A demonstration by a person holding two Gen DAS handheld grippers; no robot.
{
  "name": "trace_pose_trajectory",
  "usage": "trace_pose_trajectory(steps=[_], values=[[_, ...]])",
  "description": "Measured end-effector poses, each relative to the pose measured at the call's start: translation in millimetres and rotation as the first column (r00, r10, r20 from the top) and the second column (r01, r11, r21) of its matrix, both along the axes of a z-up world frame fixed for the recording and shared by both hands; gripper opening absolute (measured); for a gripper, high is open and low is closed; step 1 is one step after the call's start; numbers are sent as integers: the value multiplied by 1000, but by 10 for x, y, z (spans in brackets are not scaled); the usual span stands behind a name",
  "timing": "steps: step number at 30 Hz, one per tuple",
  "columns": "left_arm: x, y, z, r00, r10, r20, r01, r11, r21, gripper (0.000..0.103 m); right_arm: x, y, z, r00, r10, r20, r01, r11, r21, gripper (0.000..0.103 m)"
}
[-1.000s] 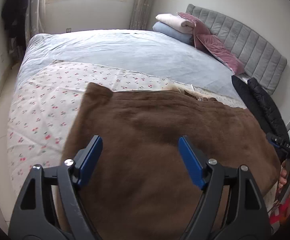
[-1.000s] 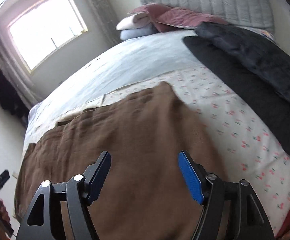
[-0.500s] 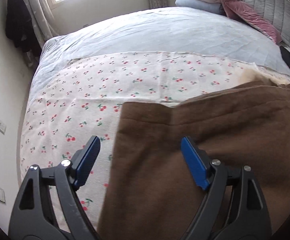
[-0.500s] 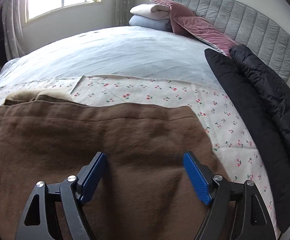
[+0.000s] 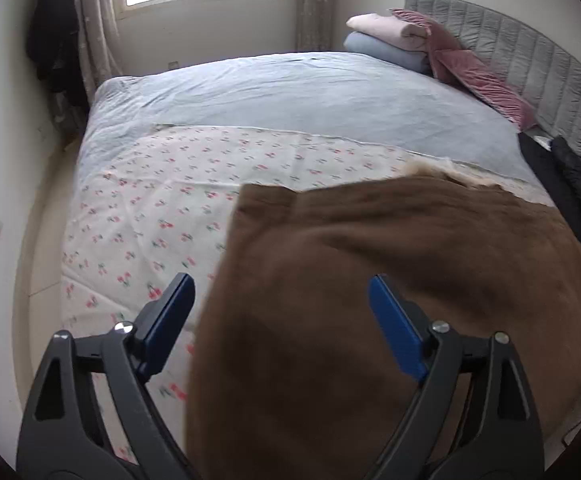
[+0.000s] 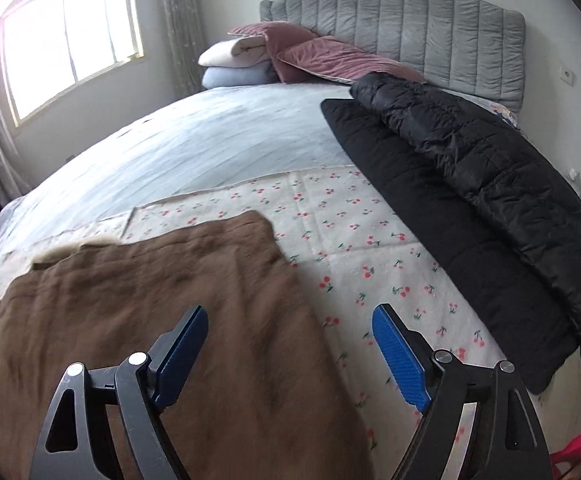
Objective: Fold large clothes
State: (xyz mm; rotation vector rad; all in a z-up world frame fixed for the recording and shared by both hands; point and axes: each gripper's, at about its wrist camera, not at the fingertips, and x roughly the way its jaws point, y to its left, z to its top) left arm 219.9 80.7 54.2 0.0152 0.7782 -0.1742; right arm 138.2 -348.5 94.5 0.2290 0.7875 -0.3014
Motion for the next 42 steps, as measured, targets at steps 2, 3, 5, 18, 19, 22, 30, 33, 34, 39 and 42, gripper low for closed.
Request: trace_pose_trajectory(steps=[2, 3, 5, 18, 19, 22, 30, 33, 34, 39, 42], values=[[-255, -141, -65, 999, -43, -19, 42, 999, -17, 96, -179, 221, 14, 999, 49, 17, -50, 999, 17, 86], [-388, -210, -131, 997, -64, -40, 64, 998, -18, 96, -277, 351, -11, 997, 76, 15, -77, 997, 29, 86], [-593, -309, -313, 991, -93, -91, 94, 996, 5, 96, -411, 513, -93, 994, 110, -11, -110, 993, 39, 87], [-1601, -313, -249, 987, -3, -159, 1, 1000, -9, 96, -1300, 949, -128, 989, 109, -101, -101, 991, 85, 87], [-1682, -340, -216, 987, 3, -163, -6, 1000, -22, 96, -1370, 1013, -75, 990, 108, -86, -101, 991, 83, 87], [-1868, -454, -180, 981, -1, -192, -4, 1000, -24, 96, -1572, 1265, 57, 992, 113, -58, -110, 992, 60, 88], [-2186, -666, -208, 978, -2, -210, 9, 999, 31, 102, -1905, 1614, 22, 995, 65, -77, -62, 997, 47, 94], [-2257, -695, -226, 976, -4, -216, 13, 999, 37, 102, -1953, 1701, 40, 994, 70, -79, -68, 997, 32, 94], [-2279, -717, -228, 976, -3, -217, 12, 999, 40, 102, -1964, 1735, 63, 995, 73, -74, -71, 997, 27, 94], [-2330, -806, -240, 974, -1, -227, 17, 997, 71, 102, -2004, 1899, 134, 993, 97, -66, -99, 995, -27, 94], [-2353, -838, -232, 975, -7, -222, 25, 997, 78, 102, -2011, 1979, 158, 992, 105, -65, -108, 993, -43, 94]])
